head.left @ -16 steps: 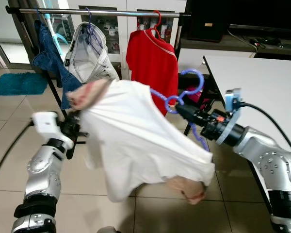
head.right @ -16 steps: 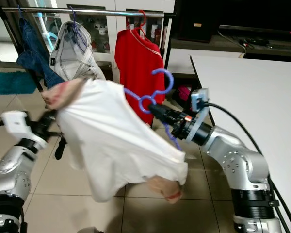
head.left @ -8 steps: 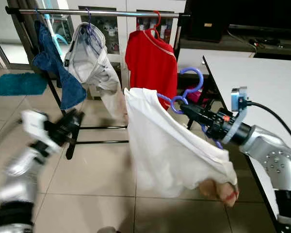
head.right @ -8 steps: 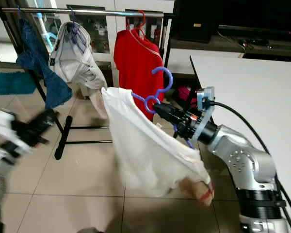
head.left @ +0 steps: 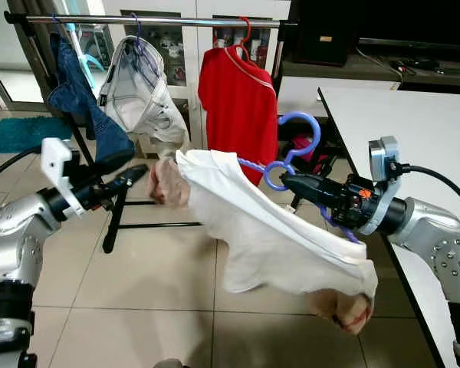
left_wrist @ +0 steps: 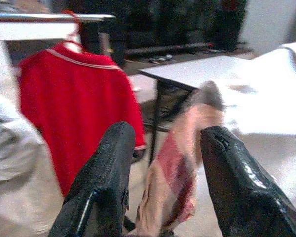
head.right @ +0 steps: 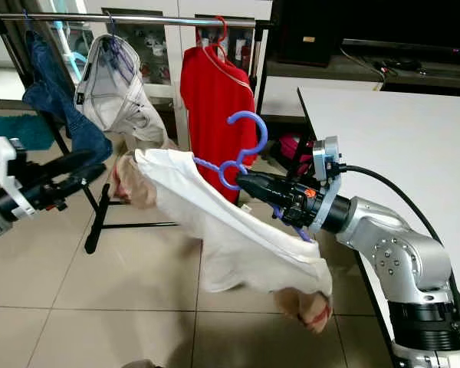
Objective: Hang hanger
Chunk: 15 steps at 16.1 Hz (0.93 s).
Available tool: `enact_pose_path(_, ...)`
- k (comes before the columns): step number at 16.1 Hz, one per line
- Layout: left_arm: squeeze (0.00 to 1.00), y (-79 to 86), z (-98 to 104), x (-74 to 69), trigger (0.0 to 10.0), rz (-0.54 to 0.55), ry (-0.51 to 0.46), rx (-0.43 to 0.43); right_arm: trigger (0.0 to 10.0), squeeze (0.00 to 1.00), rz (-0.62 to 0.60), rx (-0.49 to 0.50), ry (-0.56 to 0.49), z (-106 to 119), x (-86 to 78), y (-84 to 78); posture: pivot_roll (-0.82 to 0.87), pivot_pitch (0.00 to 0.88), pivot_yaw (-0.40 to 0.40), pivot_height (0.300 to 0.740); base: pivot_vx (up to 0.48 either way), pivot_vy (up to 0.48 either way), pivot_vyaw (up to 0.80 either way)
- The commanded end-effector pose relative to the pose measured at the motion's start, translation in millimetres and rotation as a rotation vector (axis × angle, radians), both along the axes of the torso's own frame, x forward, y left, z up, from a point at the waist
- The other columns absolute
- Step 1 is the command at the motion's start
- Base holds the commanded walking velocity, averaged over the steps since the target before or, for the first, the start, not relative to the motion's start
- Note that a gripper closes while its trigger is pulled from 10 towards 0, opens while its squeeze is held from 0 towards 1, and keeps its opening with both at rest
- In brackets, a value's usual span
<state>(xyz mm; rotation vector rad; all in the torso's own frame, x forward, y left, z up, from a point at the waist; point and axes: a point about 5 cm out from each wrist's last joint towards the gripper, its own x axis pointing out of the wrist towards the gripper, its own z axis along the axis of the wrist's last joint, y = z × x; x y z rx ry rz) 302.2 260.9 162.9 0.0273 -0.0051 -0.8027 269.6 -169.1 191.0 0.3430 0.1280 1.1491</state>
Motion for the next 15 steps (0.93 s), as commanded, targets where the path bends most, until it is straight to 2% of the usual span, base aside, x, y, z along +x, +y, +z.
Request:
enact_pose_path(1,0.0,-6.3,-0.8,0.6,10.0,-0.067,0.026,0.046,10.0,0.0,0.034,0.005,-0.031,8.2,-2.6,2.0,-0.09,0.0,-0.004,0.74,0.0,0.0,0.0)
enact_pose_path(3,0.0,-7.9,-11.0,0.1,10.0,-0.065,0.047,0.084,10.0,0.0,0.032,0.005,-0.03,7.4,-5.2,2.9,-0.09,0.0,-0.002,0.74,0.0,0.0,0.0)
enact_pose_path(5,0.0,-7.5,-0.3,-1.4,10.0,0.062,-0.033,-0.031,10.0,0.0,-0.197,-0.073,-0.036,-3.9,6.1,-1.0,-0.09,0.0,0.009,0.74,0.0,0.0,0.0)
enact_pose_path(6,0.0,-10.8,-1.4,-4.7,10.0,0.077,-0.022,-0.036,10.0,0.0,-0.254,-0.093,-0.029,-8.9,7.4,-0.8,-0.08,0.0,0.008,0.74,0.0,0.0,0.0)
enact_pose_path(8,0.0,-36.2,-19.4,-25.9,10.0,0.185,0.021,0.04,10.0,0.0,-0.496,-0.18,0.035,-41.8,5.6,15.5,-0.06,0.0,0.001,0.74,0.0,0.0,0.0)
enact_pose_path(9,0.0,-38.1,-22.2,-26.5,10.0,0.212,0.024,0.054,10.0,0.0,-0.525,-0.19,0.037,-45.5,5.3,18.2,-0.06,0.0,0.001,0.74,0.0,0.0,0.0)
enact_pose_path(11,0.0,-44.2,-38.0,-25.9,10.0,0.414,0.035,0.093,10.0,0.0,-0.664,-0.267,0.069,-69.9,6.5,34.9,-0.04,0.0,-0.005,0.74,0.0,0.0,0.0)
enact_pose_path(12,0.0,-46.0,-40.9,-26.3,10.0,0.472,0.041,0.067,10.0,0.0,-0.713,-0.307,0.053,-77.5,9.7,37.6,-0.04,0.0,-0.007,0.74,0.0,0.0,0.0)
enact_pose_path(13,0.0,-47.5,-45.0,-26.3,10.0,0.553,0.068,0.063,10.0,0.0,-0.771,-0.286,0.114,-90.0,16.4,35.7,-0.03,0.0,-0.012,0.74,0.285,0.0,0.0)
enact_pose_path(15,0.0,-55.4,-45.2,-27.4,10.0,0.578,0.069,0.05,10.0,0.0,-0.843,-0.259,0.146,-97.3,23.6,34.9,-0.02,0.0,-0.017,0.74,0.343,0.0,0.53)
